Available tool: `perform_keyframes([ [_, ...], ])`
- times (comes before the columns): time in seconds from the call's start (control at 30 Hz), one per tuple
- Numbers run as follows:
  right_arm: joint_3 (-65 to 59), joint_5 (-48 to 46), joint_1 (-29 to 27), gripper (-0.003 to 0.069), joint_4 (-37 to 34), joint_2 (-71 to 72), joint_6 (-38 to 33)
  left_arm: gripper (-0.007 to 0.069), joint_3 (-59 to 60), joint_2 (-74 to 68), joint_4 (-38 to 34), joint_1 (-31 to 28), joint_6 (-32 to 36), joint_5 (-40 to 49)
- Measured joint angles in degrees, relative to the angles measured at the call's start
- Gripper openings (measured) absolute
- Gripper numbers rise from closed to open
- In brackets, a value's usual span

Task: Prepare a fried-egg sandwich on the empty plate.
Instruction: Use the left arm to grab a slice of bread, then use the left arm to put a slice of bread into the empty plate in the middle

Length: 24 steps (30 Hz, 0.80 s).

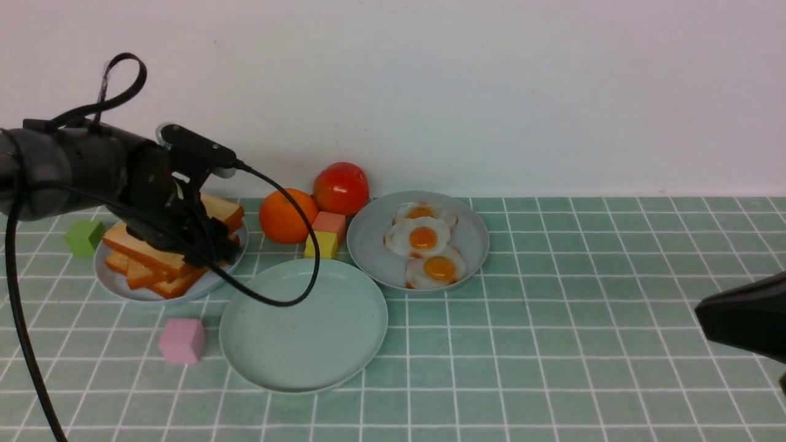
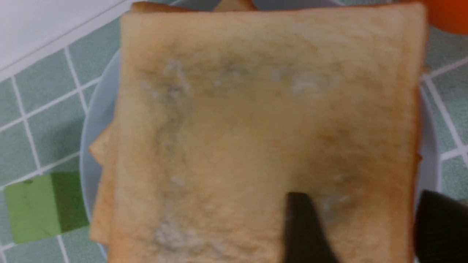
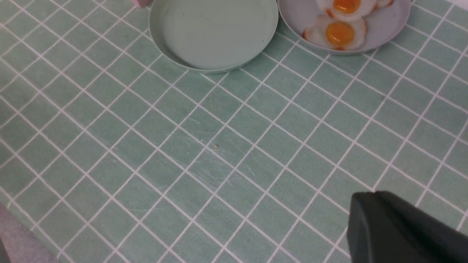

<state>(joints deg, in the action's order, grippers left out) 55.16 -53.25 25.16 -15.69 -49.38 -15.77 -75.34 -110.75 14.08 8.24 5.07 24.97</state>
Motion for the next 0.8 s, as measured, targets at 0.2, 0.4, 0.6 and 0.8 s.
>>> perform_keyframes([
  [0.2,0.0,0.0,0.0,0.0003,0.0,0.0,0.0,0.0066,-0.1,0.0,0.0,0.1,-0.1,0.1],
  [0.4,0.0,-0.2,0.0,0.0006,-0.2,0.0,0.0,0.0038,-0.4,1.4,-0.2,0.2,-1.4,1.9],
  [0.6,0.0,-0.7,0.0,0.0009,-0.2,0.0,0.0,0.0038,-0.4,7.6,-1.1,1.0,-4.1,6.0],
  [0.8,0.0,-0.7,0.0,0.0014,-0.2,0.0,-0.2,0.0038,1.2,18.0,-1.4,10.6,-8.4,14.1],
])
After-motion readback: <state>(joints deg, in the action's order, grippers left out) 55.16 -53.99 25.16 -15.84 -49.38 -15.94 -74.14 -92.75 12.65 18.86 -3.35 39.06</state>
